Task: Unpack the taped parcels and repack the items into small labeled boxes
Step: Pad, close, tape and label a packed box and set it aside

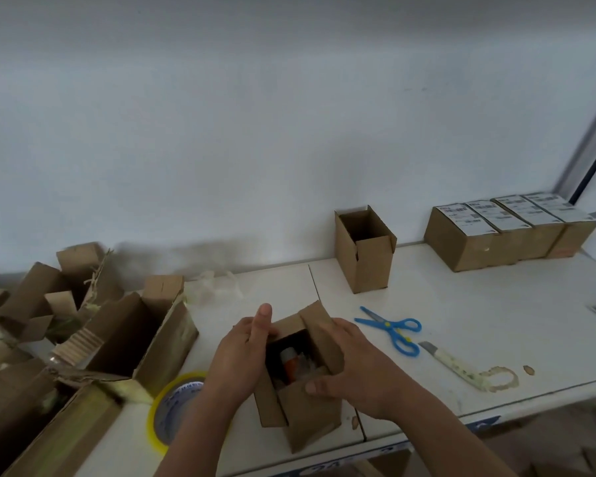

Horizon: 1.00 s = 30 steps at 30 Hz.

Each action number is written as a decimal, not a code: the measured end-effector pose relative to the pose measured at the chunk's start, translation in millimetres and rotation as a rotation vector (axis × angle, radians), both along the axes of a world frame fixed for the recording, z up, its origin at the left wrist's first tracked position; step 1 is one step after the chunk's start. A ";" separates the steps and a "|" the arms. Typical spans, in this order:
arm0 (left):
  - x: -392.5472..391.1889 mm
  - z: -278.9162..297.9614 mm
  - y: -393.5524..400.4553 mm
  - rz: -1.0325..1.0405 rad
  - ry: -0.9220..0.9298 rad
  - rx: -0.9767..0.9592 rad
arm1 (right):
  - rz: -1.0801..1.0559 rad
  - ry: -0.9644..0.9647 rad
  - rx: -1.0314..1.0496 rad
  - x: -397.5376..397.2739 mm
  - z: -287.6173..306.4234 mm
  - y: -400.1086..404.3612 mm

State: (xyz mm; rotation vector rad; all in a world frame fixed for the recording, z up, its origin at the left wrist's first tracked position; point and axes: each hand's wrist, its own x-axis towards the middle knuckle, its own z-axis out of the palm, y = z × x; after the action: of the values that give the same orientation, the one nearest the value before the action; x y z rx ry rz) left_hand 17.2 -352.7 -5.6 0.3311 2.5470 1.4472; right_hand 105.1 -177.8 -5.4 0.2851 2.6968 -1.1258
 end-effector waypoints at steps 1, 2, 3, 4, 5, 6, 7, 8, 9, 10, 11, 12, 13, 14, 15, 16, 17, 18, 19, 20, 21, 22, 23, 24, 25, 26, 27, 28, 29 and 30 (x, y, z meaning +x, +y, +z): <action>0.3 -1.0 1.1 0.002 0.012 -0.003 | -0.026 0.008 -0.006 -1.2 0.2 -2.5; 1.3 -0.8 2.6 0.002 0.032 -0.002 | -0.052 0.017 -0.021 -2.0 0.5 -4.8; 2.0 -0.3 4.7 0.005 0.055 -0.002 | -0.072 0.028 -0.026 -3.1 0.3 -7.5; 3.0 0.8 7.2 0.009 0.081 0.000 | -0.081 0.038 -0.013 -3.8 -0.1 -10.0; 3.5 1.6 10.2 0.014 0.104 0.005 | -0.080 0.047 0.002 -4.3 -0.5 -12.4; 3.5 1.4 13.4 0.020 0.123 0.014 | -0.075 0.051 0.004 -4.6 -1.1 -14.2; 3.1 0.4 17.0 0.027 0.137 0.025 | -0.071 0.050 -0.003 -4.5 -0.8 -15.9; 2.2 -2.1 20.4 0.037 0.148 0.032 | -0.066 0.039 -0.002 -4.3 0.0 -17.2; 1.7 -4.8 23.8 0.051 0.155 0.037 | -0.059 0.027 0.014 -3.8 0.9 -17.8; 1.9 -6.7 27.3 0.064 0.157 0.045 | -0.055 0.011 0.038 -3.4 1.5 -18.1; 2.4 -8.7 31.2 0.073 0.160 0.057 | -0.057 -0.003 0.058 -3.4 1.5 -18.0; 3.0 -10.4 35.4 0.081 0.167 0.067 | -0.060 -0.010 0.068 -2.8 1.4 -17.5; 4.1 -12.0 39.6 0.087 0.176 0.063 | -0.059 -0.010 0.068 -2.0 0.8 -16.9; 6.3 -11.3 43.6 0.089 0.194 0.048 | -0.055 -0.001 0.062 -1.3 -0.2 -16.6; 8.2 -11.2 47.1 0.099 0.203 0.035 | -0.049 0.017 0.050 -0.2 -1.4 -16.1; 9.6 -10.8 50.0 0.121 0.196 0.037 | -0.046 0.042 0.032 1.0 -3.0 -15.3; 10.5 -9.7 52.1 0.153 0.176 0.059 | -0.048 0.070 0.010 1.8 -4.2 -14.8; 10.7 -7.9 53.2 0.190 0.148 0.095 | -0.056 0.103 -0.013 2.4 -4.5 -14.7; 10.2 -6.5 54.1 0.228 0.119 0.140 | -0.065 0.127 -0.042 2.5 -4.8 -14.8; 9.6 -5.0 54.7 0.269 0.093 0.183 | -0.074 0.139 -0.084 2.6 -3.9 -15.7; 9.3 -3.8 55.2 0.315 0.064 0.222 | -0.079 0.137 -0.136 2.5 -3.3 -17.4; 8.9 -3.4 54.9 0.364 0.032 0.258 | -0.075 0.130 -0.190 2.5 -2.4 -19.7; 8.0 -4.3 54.3 0.411 -0.003 0.288 | -0.065 0.123 -0.233 2.7 -2.1 -22.3; 7.0 -5.2 53.5 0.450 -0.038 0.307 | -0.063 0.123 -0.261 2.9 -1.9 -24.7; 5.1 -7.7 51.9 0.476 -0.069 0.317 | -0.073 0.125 -0.287 2.9 -1.8 -26.3; 3.2 -10.3 50.5 0.489 -0.100 0.328 | -0.090 0.124 -0.317 2.6 -1.2 -27.0; 1.9 -12.7 49.4 0.494 -0.137 0.341 | -0.105 0.117 -0.347 1.8 -1.1 -26.7; 1.0 -14.4 48.5 0.487 -0.173 0.344 | -0.114 0.103 -0.368 1.4 -1.1 -26.1; 0.5 -16.6 47.3 0.467 -0.199 0.333 | -0.118 0.085 -0.375 1.2 -2.2 -25.8; 0.7 -18.6 46.3 0.439 -0.218 0.313 | -0.117 0.076 -0.370 1.4 -3.0 -25.8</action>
State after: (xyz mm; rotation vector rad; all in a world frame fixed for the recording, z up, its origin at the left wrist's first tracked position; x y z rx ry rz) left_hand 17.9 -306.4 -24.2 -0.3523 2.3047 1.9164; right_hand 106.5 -203.7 -8.4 0.3459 2.4919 -1.6678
